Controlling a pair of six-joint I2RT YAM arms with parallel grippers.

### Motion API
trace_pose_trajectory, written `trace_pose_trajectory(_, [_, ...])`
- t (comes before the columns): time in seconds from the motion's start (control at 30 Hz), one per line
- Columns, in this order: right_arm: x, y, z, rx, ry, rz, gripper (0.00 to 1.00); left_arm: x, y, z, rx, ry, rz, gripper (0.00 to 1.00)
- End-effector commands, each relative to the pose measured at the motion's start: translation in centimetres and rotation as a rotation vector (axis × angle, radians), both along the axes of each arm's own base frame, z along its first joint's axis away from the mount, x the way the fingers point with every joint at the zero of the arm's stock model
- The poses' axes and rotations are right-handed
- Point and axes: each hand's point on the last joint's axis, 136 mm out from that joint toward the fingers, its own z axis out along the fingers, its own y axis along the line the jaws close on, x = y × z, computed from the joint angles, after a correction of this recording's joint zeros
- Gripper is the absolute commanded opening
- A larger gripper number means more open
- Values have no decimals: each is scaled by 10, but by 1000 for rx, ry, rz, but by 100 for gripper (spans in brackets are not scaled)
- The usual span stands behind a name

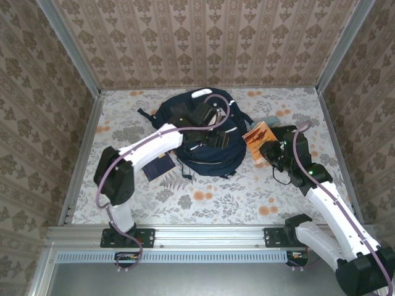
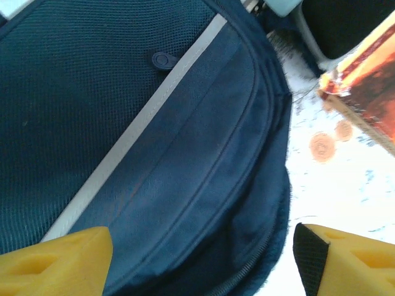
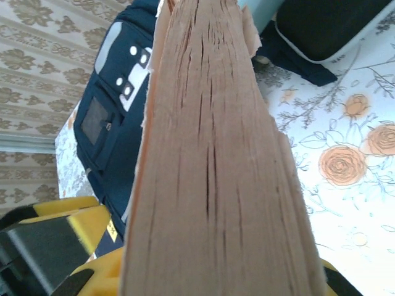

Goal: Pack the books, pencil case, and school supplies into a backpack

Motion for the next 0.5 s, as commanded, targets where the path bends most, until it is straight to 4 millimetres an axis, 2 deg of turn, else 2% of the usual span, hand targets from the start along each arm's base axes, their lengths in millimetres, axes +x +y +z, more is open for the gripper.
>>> trace_pose_trajectory(0.0, [0,-3,-5,-25,22,19,17,-1,6,-23,231,-46,-176,76])
trace_pose_trajectory(0.2, [2,-11,-10,-33,49,-11,17,8,-12,-49,399,-113,-327,70])
trace_pose_trajectory(0.47, [0,-16,-19,-38,70,-37,17,27,-22,-81,475,-126,-356,61])
